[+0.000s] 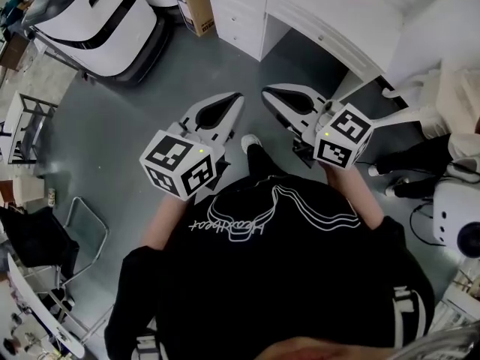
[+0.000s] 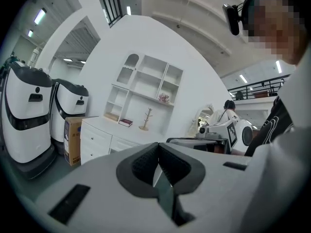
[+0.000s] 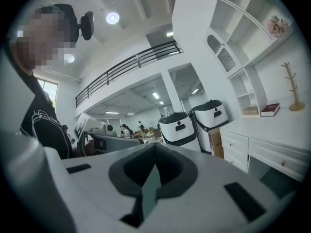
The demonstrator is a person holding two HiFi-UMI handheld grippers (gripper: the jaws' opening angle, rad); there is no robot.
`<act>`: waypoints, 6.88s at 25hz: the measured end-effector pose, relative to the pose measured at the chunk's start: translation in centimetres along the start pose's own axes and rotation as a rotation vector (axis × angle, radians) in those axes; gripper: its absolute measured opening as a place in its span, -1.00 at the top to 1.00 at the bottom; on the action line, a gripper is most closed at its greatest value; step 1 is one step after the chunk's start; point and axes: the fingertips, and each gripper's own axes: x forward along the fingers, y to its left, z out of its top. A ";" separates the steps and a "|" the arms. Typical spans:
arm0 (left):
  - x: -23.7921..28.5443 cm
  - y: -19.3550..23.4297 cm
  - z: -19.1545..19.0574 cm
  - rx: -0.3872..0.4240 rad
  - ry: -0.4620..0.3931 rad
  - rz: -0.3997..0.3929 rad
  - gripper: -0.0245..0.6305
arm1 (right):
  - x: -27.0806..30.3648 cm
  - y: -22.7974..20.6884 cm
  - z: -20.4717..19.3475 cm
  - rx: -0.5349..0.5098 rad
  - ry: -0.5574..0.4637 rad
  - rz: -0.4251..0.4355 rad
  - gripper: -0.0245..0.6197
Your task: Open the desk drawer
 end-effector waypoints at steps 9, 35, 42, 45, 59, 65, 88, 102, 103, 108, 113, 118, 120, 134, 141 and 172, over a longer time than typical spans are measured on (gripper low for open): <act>5.1 6.1 1.3 -0.020 0.025 0.044 0.92 | 3.8 -7.1 0.6 0.052 0.000 0.022 0.90; 22.0 21.1 4.8 -0.039 0.101 0.076 0.91 | 12.7 -27.9 3.1 0.130 0.025 0.005 0.90; 23.6 24.6 5.2 -0.033 0.099 0.071 0.91 | 15.1 -30.8 3.5 0.123 0.035 -0.026 0.90; 24.6 26.9 5.4 -0.032 0.123 0.068 0.91 | 16.5 -32.4 3.5 0.138 0.037 -0.042 0.90; 33.4 39.9 5.4 -0.008 0.257 -0.043 0.91 | 24.3 -43.3 1.7 0.289 0.058 -0.195 0.90; 37.0 45.4 3.9 0.074 0.321 -0.057 0.91 | 26.6 -47.2 0.6 0.343 0.061 -0.267 0.90; 46.3 58.7 -9.5 0.166 0.594 0.024 0.36 | 26.7 -53.9 -8.4 0.520 0.077 -0.504 0.90; 50.8 62.1 -13.9 0.139 0.646 0.069 0.36 | 25.8 -53.7 -10.1 0.576 0.072 -0.553 0.90; 50.9 62.1 -14.0 0.139 0.649 0.069 0.36 | 25.7 -53.6 -10.1 0.579 0.071 -0.554 0.90; 51.3 62.3 -14.3 0.120 0.659 0.074 0.38 | 25.8 -53.5 -10.4 0.586 0.073 -0.548 0.90; 51.1 62.7 -14.3 0.121 0.653 0.121 0.60 | 25.9 -53.2 -10.6 0.591 0.072 -0.530 0.90; 51.2 62.5 -14.2 0.133 0.641 0.126 0.65 | 26.1 -52.8 -10.6 0.591 0.070 -0.510 0.90; 51.2 62.5 -14.2 0.143 0.638 0.126 0.66 | 26.2 -52.6 -10.9 0.595 0.070 -0.505 0.90; 50.8 62.6 -13.9 0.160 0.621 0.132 0.69 | 26.3 -50.3 -12.0 0.615 0.069 -0.499 0.90; 50.6 62.6 -13.9 0.159 0.618 0.145 0.69 | 25.9 -49.3 -12.2 0.617 0.068 -0.497 0.90; 44.4 61.3 -14.4 0.146 0.596 0.177 0.70 | 24.8 -43.3 -12.3 0.592 0.100 -0.472 0.90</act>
